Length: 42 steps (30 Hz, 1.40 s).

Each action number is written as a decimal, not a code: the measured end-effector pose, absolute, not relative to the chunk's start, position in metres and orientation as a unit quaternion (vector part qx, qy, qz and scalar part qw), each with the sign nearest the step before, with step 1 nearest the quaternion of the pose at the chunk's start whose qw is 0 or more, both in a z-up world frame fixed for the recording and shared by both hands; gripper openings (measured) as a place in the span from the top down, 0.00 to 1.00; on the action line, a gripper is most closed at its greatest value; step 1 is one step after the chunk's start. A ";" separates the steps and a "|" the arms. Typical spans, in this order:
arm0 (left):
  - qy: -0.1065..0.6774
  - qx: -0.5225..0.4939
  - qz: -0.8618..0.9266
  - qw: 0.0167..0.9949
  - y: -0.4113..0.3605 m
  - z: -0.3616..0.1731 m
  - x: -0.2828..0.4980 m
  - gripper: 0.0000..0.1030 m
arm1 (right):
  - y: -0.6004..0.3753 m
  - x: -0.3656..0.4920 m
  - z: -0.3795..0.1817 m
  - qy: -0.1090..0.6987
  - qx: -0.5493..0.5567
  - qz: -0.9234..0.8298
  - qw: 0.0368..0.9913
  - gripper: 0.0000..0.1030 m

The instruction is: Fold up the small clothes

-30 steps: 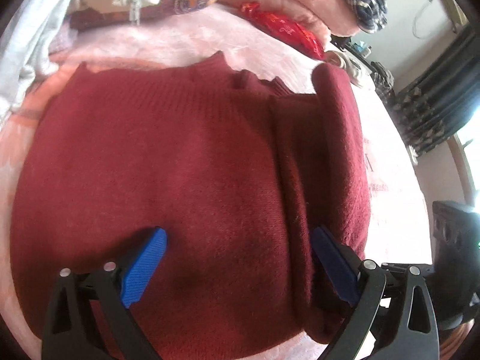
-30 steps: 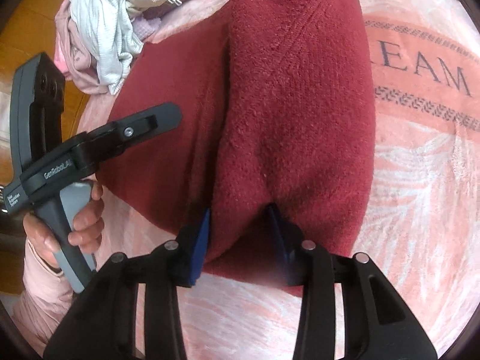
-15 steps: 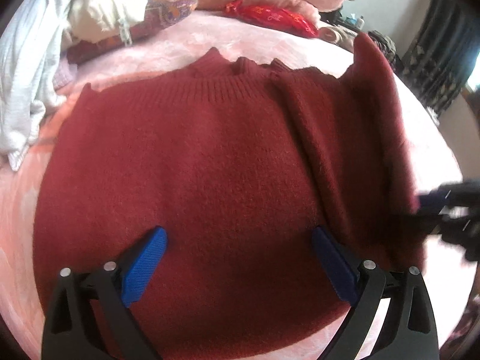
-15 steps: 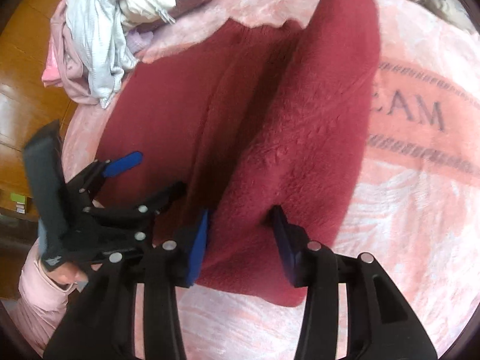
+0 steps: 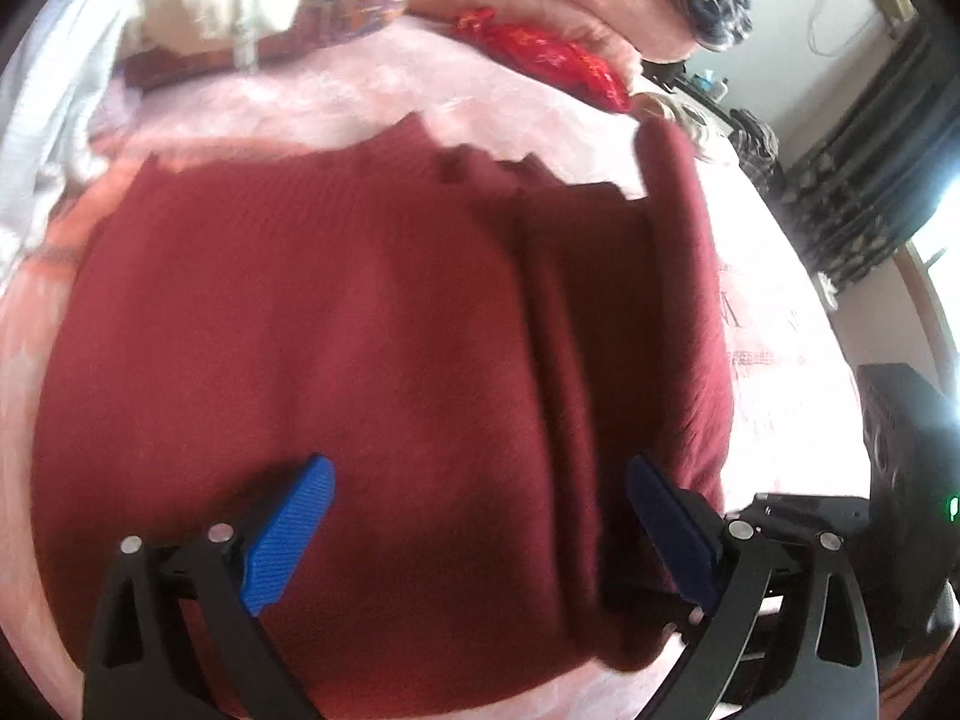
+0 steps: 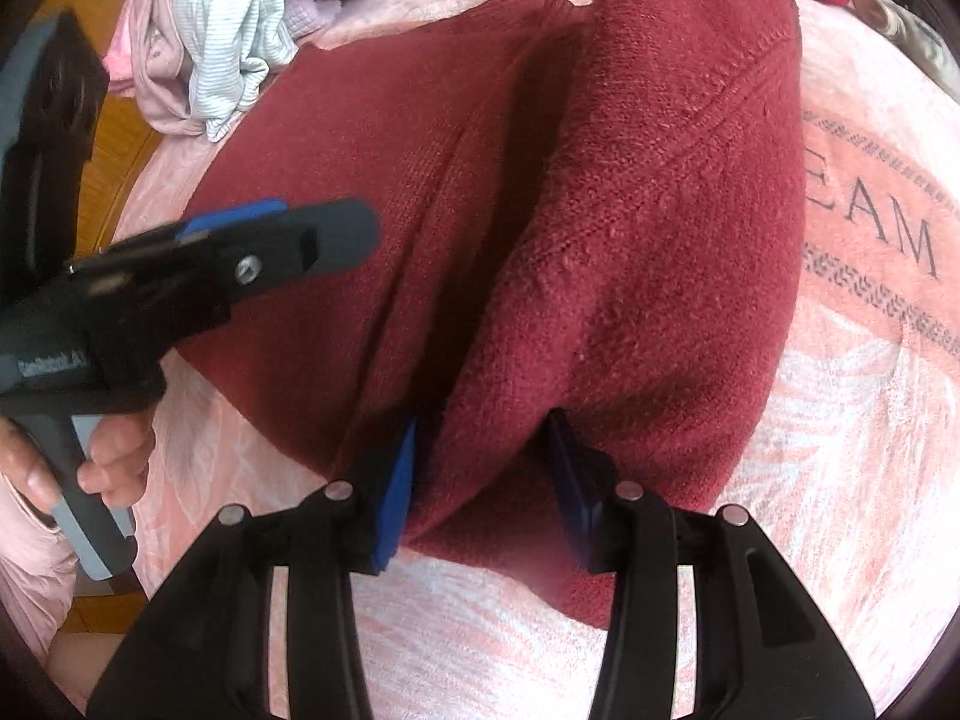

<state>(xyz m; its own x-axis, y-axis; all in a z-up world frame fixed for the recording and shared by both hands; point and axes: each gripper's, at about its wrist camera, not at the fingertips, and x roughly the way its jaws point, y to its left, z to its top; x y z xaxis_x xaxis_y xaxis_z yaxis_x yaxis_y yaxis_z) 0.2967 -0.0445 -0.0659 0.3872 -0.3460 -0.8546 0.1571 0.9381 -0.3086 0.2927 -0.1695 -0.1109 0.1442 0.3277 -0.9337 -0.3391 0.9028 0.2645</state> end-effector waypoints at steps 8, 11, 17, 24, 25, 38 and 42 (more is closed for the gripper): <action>0.530 -0.072 -0.162 0.829 -0.076 -0.072 0.314 0.06 | -0.164 0.293 -0.112 0.614 -0.007 0.229 0.755 0.52; 0.536 -0.026 -0.145 0.831 -0.089 -0.081 0.317 0.26 | -0.169 0.293 -0.110 0.615 0.000 0.233 0.754 0.52; 0.507 0.034 -0.126 0.852 -0.101 -0.086 0.303 0.53 | -0.172 0.290 -0.109 0.613 0.002 0.235 0.755 0.52; 0.498 0.001 -0.138 0.856 -0.092 -0.079 0.298 0.72 | -0.172 0.285 -0.108 0.609 -0.010 0.234 0.758 0.52; 0.496 -0.002 -0.143 0.857 -0.093 -0.076 0.298 0.72 | -0.171 0.284 -0.109 0.609 -0.011 0.233 0.758 0.52; 0.485 0.026 -0.131 0.864 -0.110 -0.078 0.314 0.90 | -0.159 0.278 -0.110 0.600 -0.026 0.232 0.765 0.51; 0.472 -0.003 -0.132 0.872 -0.094 -0.075 0.302 0.93 | -0.157 0.269 -0.105 0.593 -0.039 0.232 0.770 0.51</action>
